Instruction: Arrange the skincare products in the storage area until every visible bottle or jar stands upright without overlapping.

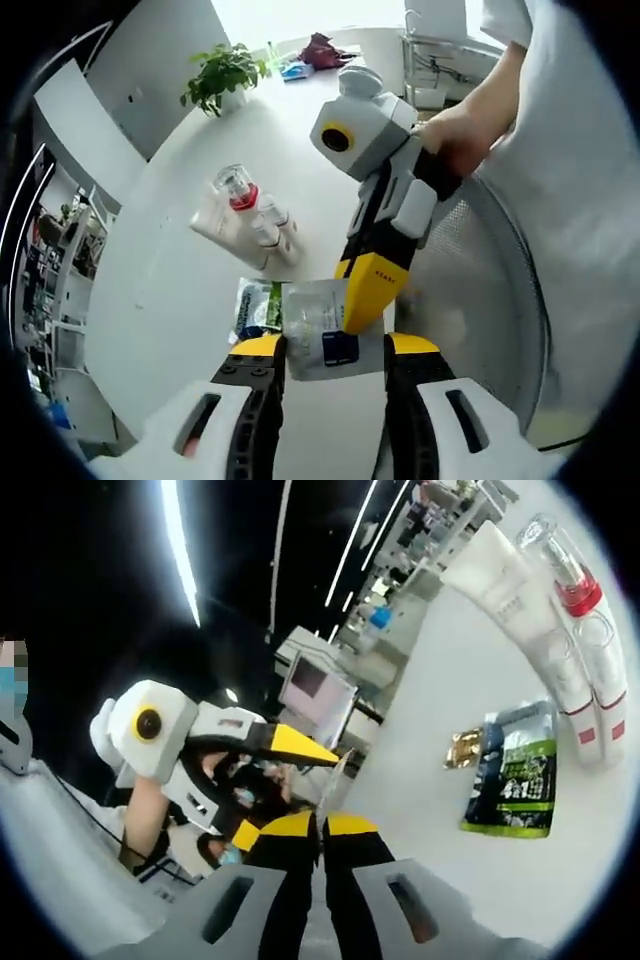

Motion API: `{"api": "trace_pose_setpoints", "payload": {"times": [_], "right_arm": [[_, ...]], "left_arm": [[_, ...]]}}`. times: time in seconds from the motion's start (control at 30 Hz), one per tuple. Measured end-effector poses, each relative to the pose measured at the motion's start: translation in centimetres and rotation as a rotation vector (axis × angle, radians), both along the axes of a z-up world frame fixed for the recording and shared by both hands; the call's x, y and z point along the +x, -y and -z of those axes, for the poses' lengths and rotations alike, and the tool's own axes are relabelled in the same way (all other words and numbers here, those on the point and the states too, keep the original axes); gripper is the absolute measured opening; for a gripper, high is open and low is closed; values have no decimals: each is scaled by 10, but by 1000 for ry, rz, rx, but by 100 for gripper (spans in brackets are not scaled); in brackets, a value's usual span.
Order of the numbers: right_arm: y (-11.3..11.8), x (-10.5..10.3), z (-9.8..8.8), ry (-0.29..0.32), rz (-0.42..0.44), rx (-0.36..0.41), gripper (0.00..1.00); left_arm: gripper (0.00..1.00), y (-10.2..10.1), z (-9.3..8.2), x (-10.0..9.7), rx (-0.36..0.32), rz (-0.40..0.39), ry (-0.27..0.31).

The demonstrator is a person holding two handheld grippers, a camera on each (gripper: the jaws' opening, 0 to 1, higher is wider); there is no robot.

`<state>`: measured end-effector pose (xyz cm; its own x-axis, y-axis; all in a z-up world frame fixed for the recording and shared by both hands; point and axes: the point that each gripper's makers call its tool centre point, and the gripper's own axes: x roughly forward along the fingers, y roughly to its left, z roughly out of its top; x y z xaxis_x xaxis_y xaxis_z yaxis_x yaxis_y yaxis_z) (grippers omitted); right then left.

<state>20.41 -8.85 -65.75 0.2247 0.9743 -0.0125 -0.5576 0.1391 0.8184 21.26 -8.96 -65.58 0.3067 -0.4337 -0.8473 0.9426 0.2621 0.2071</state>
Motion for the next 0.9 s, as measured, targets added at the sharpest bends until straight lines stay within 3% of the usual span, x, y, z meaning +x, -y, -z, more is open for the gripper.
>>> {"api": "trace_pose_setpoints", "payload": {"times": [0.17,0.3,0.53,0.6,0.8,0.83,0.9], "right_arm": [[-5,-1,4,28,-44,-38,1],[-5,3,4,-11,-46,-8,1],[-3,14,-1,-20,-44,1,1],[-3,18,-2,-30,-42,10,1],[-4,21,-10,-57,-32,50,1],[-5,21,-12,-58,-33,53,1],[-8,18,-18,-55,-37,69,1]], "left_arm": [[41,-6,-2,2,-44,-90,-3],[46,-9,-7,2,-111,-163,-26],[54,-34,-5,2,-238,-312,-49],[56,-43,-6,2,-268,-371,-30],[59,-52,-14,-3,-544,-559,-101],[59,-47,-16,-4,-558,-568,-103],[59,-44,-20,-6,-652,-604,-124]]}}
